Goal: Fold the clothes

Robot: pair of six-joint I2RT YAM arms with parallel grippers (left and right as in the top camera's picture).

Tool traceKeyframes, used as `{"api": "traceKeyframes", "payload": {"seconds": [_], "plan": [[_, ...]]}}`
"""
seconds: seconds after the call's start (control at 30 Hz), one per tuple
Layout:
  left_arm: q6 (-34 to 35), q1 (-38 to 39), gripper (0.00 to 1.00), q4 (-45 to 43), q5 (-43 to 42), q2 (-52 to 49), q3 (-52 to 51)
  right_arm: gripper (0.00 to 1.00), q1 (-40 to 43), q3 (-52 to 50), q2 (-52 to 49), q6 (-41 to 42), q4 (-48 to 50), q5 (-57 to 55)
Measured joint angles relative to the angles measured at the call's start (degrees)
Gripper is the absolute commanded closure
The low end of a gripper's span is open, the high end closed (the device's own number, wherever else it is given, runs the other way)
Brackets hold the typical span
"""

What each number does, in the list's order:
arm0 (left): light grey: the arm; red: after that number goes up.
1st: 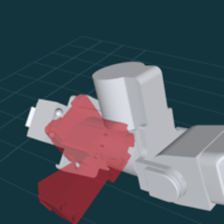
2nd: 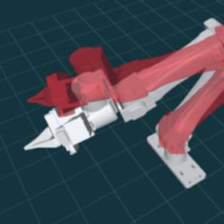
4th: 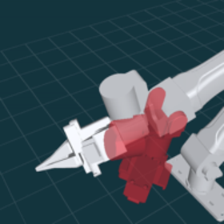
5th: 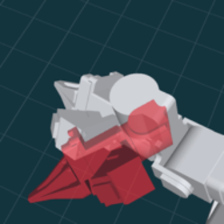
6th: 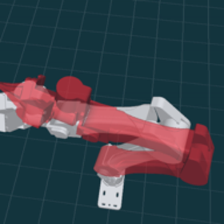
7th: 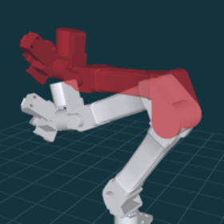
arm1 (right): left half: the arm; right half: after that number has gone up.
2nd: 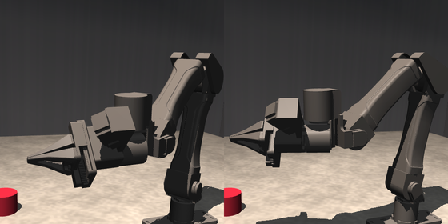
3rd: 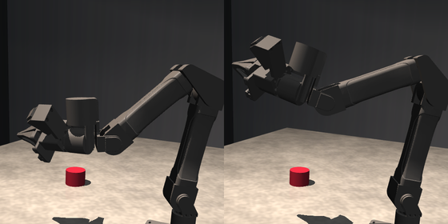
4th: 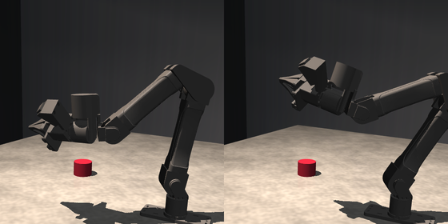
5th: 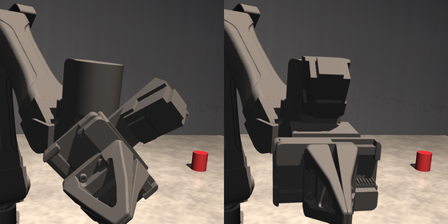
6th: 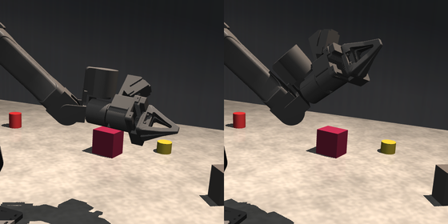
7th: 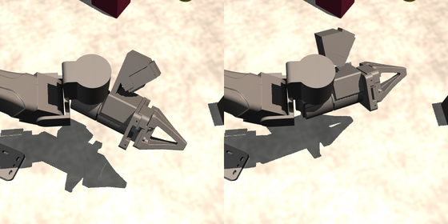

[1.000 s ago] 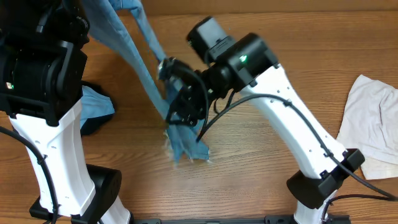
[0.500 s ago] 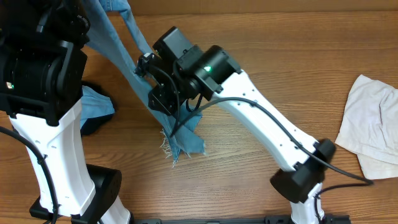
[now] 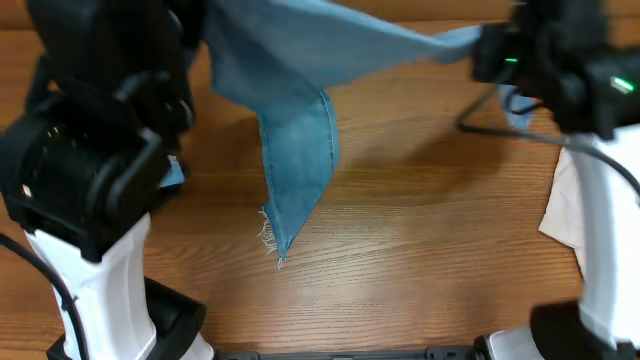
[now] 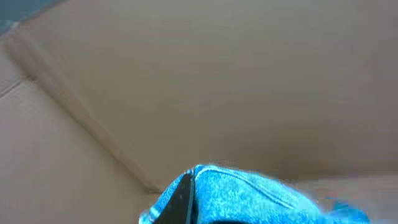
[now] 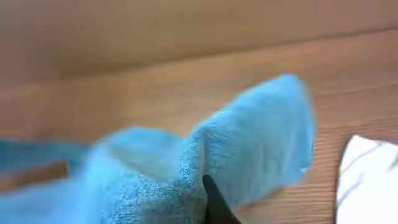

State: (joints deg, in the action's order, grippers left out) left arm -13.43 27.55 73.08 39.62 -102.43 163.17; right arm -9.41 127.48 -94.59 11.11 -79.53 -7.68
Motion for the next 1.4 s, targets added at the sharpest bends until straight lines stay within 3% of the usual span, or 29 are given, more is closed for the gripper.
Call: {"api": "traceKeyframes", "payload": {"seconds": [0.17,0.37,0.47,0.53,0.6,0.73,0.8,0.9,1.03,1.13,1.4], "plan": [[3.9,13.3,0.94,11.2,4.4,0.3,0.0,0.96,5.2,0.0,5.7,0.7,-1.7,-0.5],[9.0,45.5,0.91,20.1,24.8,3.6,0.0,0.96,5.2,0.1,17.4,0.7,-6.7,-2.3],[14.0,51.6,0.91,23.1,30.4,6.3,0.0,0.96,5.2,0.7,21.4,0.7,-8.6,-2.7],[16.8,49.2,0.91,23.6,30.1,8.5,0.2,0.96,5.2,0.9,21.4,1.2,-9.8,-2.8],[18.3,39.8,0.91,23.6,24.2,10.4,0.7,0.96,5.2,0.9,17.3,2.4,-13.2,-1.8],[19.1,12.2,0.95,23.6,3.3,10.3,-3.2,0.96,5.2,0.6,6.7,3.3,-16.2,0.5],[19.1,0.7,0.93,23.5,-8.1,8.3,-8.3,0.96,5.2,0.6,1.9,3.6,-15.6,1.5],[16.9,-8.0,0.85,23.4,-20.9,1.4,-14.1,0.96,5.2,0.6,-4.7,3.7,-12.5,2.6],[9.7,-7.0,0.66,23.3,-35.4,-8.1,-16.9,0.96,5.3,0.4,-11.3,3.8,-9.7,2.9],[3.7,-2.9,0.65,23.5,-46.8,-9.9,-26.8,0.96,7.8,0.4,-11.5,4.5,-8.7,3.0],[-4.7,14.2,0.65,19.0,-51.3,-11.5,-45.4,0.96,12.0,0.4,-16.6,7.7,-5.9,2.6]]}}
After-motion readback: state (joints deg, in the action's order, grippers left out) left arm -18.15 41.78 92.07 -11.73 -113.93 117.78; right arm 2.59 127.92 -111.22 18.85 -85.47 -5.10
